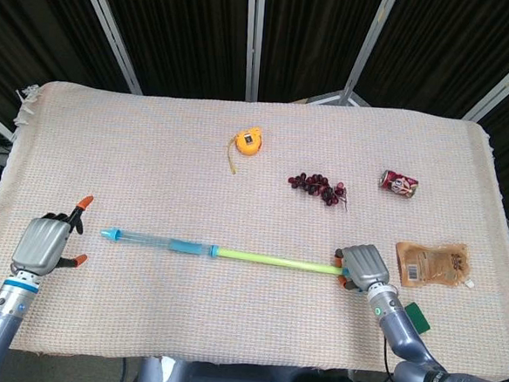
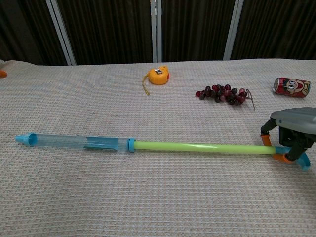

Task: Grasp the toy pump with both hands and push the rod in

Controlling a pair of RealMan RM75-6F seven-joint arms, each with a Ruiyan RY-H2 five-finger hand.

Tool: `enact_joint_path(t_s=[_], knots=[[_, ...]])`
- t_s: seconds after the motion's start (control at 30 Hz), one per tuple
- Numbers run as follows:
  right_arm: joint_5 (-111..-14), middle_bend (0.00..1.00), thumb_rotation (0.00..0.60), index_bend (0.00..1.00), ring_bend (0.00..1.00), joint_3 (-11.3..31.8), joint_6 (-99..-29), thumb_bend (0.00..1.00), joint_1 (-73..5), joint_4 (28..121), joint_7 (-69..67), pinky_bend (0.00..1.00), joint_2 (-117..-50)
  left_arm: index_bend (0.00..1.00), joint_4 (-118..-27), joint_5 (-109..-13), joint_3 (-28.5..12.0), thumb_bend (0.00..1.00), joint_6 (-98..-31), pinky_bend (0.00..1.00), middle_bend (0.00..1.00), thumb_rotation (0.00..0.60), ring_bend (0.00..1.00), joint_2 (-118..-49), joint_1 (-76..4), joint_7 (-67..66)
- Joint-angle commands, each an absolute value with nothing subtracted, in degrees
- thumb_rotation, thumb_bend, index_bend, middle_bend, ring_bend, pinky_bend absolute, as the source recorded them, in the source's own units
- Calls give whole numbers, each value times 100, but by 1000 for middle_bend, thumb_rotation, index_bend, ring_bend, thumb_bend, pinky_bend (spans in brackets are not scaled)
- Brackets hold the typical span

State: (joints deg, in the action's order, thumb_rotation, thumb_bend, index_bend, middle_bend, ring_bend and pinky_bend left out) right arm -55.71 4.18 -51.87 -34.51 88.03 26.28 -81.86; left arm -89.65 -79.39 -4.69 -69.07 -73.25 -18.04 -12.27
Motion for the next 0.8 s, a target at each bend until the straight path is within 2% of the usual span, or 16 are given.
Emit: enact_joint_path(t_s=[0.03, 0.1, 0.2, 0.4, 0.6, 0.8], knots=[[-5407, 1000, 600, 664, 1000, 430, -5214, 471, -3506, 8939, 2782, 1000, -8119, 199, -7910, -8305, -447, 0, -6192, 877, 758, 600, 726, -7932, -2415, -826], [-5321, 1000, 600, 665, 1000, 422, -5227, 472, -3528, 8989, 2858, 1000, -8103, 231, -7588, -8377, -422, 0, -6106, 958, 789, 600, 756, -8114, -2514, -647], [-5205, 1000, 600, 666, 1000, 417, -5243, 476, -3565, 9054, 2942, 1000, -8079, 255, -7238, -8394, -405, 0, -5945, 1000, 822, 600, 788, -8333, -2655, -496], [-5096, 1000, 600, 668, 1000, 414, -5291, 478, -3605, 9125, 2990, 1000, -8052, 361, -7009, -8277, -378, 53, -5630, 1000, 909, 600, 855, -8510, -2825, -333], [-5053, 1000, 600, 671, 1000, 392, -5337, 480, -3629, 9171, 3015, 1000, -8037, 427, -6932, -8127, -364, 80, -5445, 1000, 911, 600, 857, -8633, -2897, -225], [-5048, 1000, 600, 674, 1000, 365, -5395, 480, -3656, 9243, 3052, 1000, -8000, 437, -6797, -7948, -422, 98, -5346, 1000, 911, 600, 857, -8741, -2963, -135]])
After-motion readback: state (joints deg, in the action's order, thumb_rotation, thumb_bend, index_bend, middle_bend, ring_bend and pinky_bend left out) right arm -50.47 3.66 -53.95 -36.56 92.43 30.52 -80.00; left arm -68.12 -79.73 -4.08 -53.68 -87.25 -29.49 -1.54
